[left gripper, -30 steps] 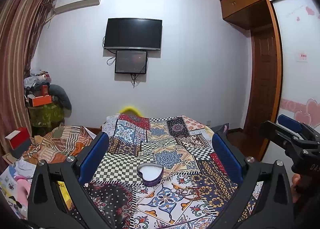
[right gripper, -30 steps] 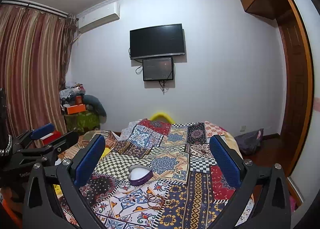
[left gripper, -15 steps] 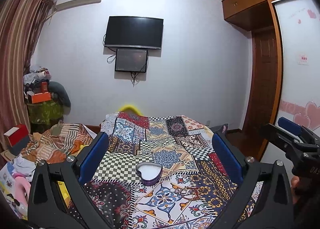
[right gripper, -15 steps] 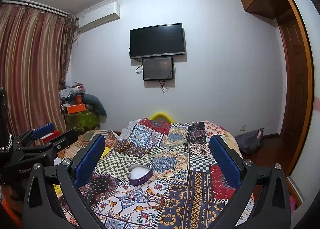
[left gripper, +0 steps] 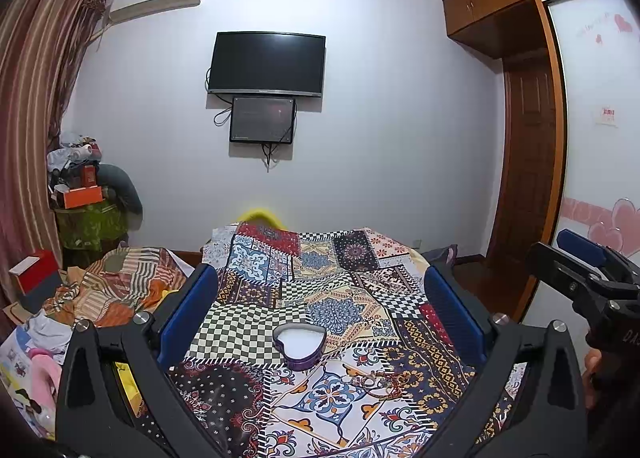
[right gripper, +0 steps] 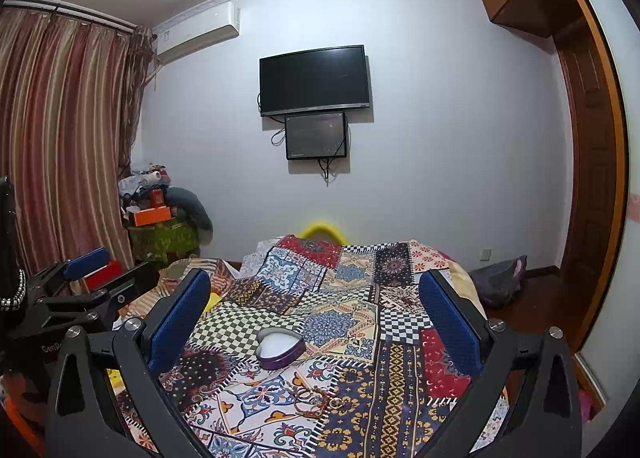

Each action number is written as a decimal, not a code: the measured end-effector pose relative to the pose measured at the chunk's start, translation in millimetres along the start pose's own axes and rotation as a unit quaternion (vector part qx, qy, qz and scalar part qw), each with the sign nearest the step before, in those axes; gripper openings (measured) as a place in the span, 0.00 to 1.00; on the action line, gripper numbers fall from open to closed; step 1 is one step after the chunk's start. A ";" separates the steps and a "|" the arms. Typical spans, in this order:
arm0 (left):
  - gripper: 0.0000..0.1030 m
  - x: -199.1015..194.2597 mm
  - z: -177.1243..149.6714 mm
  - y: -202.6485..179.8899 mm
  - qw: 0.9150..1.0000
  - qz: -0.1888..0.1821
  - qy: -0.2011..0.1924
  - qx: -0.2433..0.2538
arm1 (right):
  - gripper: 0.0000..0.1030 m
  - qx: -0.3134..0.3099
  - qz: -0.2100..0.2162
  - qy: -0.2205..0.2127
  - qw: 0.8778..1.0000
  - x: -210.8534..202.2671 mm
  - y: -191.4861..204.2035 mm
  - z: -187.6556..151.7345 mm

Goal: Organize jewelry

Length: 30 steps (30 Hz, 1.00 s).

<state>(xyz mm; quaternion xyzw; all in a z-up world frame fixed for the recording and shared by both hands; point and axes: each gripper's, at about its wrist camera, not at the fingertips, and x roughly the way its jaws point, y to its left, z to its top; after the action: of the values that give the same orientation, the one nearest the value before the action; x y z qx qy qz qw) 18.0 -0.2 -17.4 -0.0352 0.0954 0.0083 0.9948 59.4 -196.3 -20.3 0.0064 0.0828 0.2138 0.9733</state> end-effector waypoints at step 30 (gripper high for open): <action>1.00 23.8 -9.4 2.9 1.000 -0.002 0.030 0.001 | 1.00 -0.001 -0.009 0.038 0.999 24.2 -7.8 -15.6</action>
<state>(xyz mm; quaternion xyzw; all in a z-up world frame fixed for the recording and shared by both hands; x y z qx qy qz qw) 39.5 2.2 -31.3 -0.0346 0.1248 0.0054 0.9916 81.7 -193.6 -39.9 -0.0032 0.1193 0.2049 0.9715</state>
